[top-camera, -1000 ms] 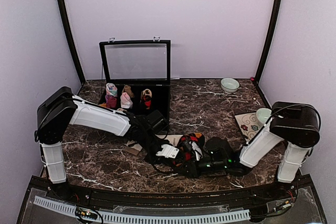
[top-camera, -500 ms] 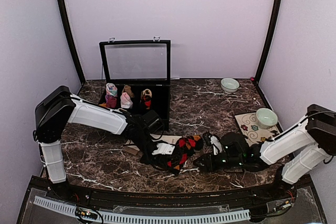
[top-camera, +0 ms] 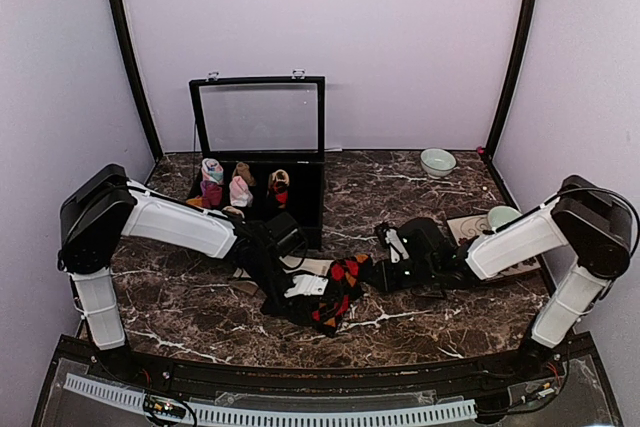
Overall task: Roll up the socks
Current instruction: Roll the sock at the center of the board.
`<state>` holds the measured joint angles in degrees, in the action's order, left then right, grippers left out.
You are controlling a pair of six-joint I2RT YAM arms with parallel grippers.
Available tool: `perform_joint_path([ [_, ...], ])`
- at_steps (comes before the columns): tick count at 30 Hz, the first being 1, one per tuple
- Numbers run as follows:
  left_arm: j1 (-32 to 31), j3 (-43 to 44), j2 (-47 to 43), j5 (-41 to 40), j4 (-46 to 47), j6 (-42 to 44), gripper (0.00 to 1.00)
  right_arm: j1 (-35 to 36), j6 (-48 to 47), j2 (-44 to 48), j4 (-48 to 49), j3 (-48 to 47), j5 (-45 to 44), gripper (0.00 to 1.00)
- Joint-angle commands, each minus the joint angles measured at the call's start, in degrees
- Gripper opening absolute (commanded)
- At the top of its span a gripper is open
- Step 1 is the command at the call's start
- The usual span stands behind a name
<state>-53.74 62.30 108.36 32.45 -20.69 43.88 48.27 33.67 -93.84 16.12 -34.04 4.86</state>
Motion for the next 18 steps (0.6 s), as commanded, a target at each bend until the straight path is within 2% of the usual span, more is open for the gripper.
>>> perform_joint_path([
  [1, 0.0, -2.8, -0.7, -3.1, -5.4, -1.1, 0.0, -1.2, -2.8, -2.9, -4.0, -2.6, 0.8, 0.18],
  [11, 0.0, -2.8, -0.6, -4.2, -5.4, -0.4, 0.0, -3.7, -1.7, -2.8, -1.5, -9.6, 1.5, 0.19],
  [18, 0.4, -2.6, -0.4, -4.1, -5.8, -0.5, 0.0, -4.4, -1.1, -2.9, 1.1, -10.0, 2.9, 0.2],
])
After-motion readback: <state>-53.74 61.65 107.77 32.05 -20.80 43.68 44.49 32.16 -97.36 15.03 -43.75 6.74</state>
